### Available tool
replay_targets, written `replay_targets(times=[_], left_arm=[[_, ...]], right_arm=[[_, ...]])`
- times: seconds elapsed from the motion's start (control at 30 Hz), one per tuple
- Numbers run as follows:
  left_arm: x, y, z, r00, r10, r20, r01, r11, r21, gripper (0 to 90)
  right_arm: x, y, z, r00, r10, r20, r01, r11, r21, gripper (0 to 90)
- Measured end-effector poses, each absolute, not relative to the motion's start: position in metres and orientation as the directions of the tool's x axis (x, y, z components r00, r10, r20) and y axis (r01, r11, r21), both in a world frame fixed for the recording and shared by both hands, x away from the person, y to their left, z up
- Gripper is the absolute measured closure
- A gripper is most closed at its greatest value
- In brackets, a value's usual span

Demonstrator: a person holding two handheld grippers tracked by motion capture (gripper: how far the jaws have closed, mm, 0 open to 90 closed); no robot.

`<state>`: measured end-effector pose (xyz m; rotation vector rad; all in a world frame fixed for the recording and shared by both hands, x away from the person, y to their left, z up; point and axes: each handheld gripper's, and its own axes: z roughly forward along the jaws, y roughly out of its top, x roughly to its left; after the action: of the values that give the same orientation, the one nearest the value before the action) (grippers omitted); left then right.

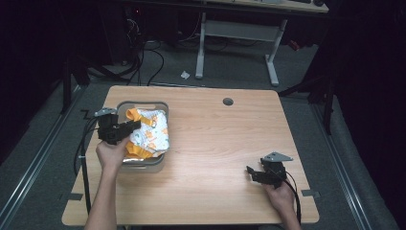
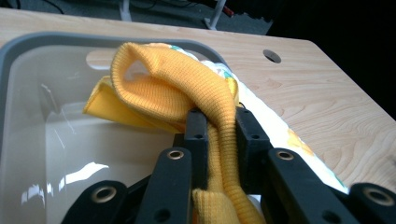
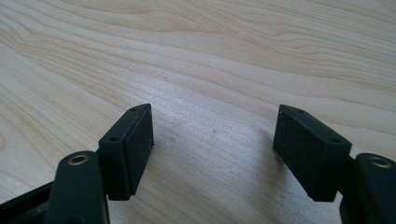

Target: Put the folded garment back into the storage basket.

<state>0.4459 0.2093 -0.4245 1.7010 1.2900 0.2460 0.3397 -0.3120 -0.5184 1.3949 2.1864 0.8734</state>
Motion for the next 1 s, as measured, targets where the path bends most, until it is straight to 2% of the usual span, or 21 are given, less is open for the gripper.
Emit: replay_targets(times=[0.53,0.63,0.77,0.9,1.0], left_arm=[[0.457,0.202,-0.443,0.384,0.867,-0.318,0.688,-0.039,0.725,77.3],[0.46,0.201,-0.445,0.349,0.884,-0.312,0.715,-0.036,0.698,76.5],[0.462,0.197,-0.445,0.328,0.909,-0.256,0.728,-0.07,0.682,75.1],[0.464,0.194,-0.446,0.3,0.927,-0.226,0.74,-0.077,0.668,70.5],[0.464,0.193,-0.446,0.288,0.933,-0.218,0.747,-0.077,0.661,60.0]], right_arm=[[0.34,-0.312,-0.518,-0.42,0.908,-0.002,0.656,0.305,0.69,29.1],[0.34,-0.312,-0.518,-0.42,0.907,-0.003,0.656,0.305,0.69,29.1],[0.34,-0.312,-0.518,-0.42,0.907,-0.003,0.656,0.306,0.69,29.1],[0.34,-0.312,-0.518,-0.42,0.908,-0.003,0.656,0.305,0.69,29.1],[0.34,-0.312,-0.518,-0.42,0.908,-0.003,0.656,0.306,0.69,29.1]])
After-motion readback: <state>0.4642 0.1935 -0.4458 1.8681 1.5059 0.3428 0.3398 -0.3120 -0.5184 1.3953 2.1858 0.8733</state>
